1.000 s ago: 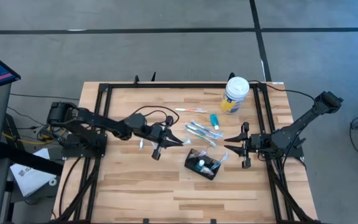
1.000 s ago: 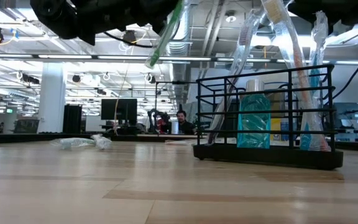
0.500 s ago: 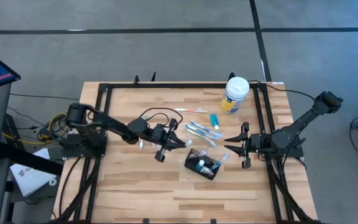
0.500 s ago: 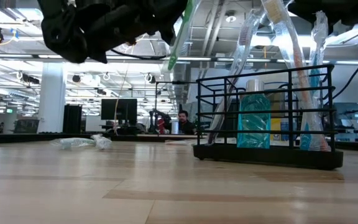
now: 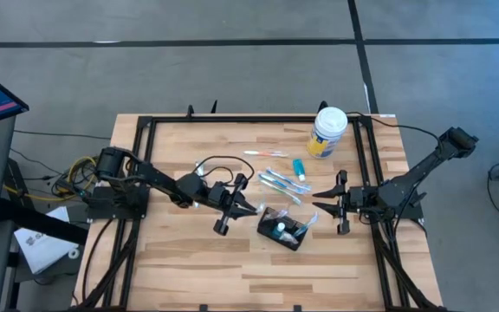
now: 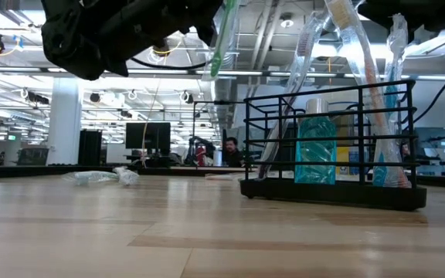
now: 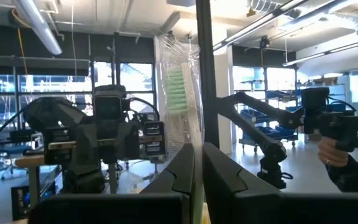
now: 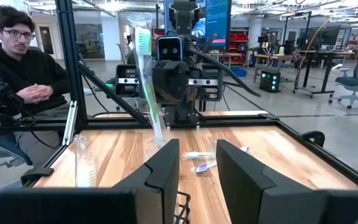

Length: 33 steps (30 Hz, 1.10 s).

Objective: Pick & Place toothbrushing station
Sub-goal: Put the middle green toothbrush into the mesh organizer

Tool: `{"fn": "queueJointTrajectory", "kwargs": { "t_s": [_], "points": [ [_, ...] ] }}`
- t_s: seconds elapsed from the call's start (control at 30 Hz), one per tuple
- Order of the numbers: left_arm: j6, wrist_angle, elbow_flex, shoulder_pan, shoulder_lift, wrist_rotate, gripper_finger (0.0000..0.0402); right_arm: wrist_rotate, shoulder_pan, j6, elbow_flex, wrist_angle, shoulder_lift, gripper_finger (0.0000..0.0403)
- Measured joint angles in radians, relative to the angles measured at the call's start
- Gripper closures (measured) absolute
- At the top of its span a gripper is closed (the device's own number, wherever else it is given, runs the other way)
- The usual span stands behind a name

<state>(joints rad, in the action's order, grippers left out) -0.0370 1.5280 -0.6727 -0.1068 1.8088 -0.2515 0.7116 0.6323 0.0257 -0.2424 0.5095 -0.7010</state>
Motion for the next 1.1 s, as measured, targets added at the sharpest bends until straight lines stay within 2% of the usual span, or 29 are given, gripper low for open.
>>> {"fn": "queueJointTrajectory", "kwargs": {
  "t_s": [0.63, 1.1],
  "points": [
    [0.007, 0.033, -0.026, -0.056, 0.004, 0.044, 0.0395, 0.000, 0.000, 0.000, 0.000, 0.000, 0.000, 0.0305],
    [-0.023, 0.042, -0.171, -0.066, 0.177, 0.042, 0.0395, 0.000, 0.000, 0.000, 0.000, 0.000, 0.000, 0.0305]
  ]
}}
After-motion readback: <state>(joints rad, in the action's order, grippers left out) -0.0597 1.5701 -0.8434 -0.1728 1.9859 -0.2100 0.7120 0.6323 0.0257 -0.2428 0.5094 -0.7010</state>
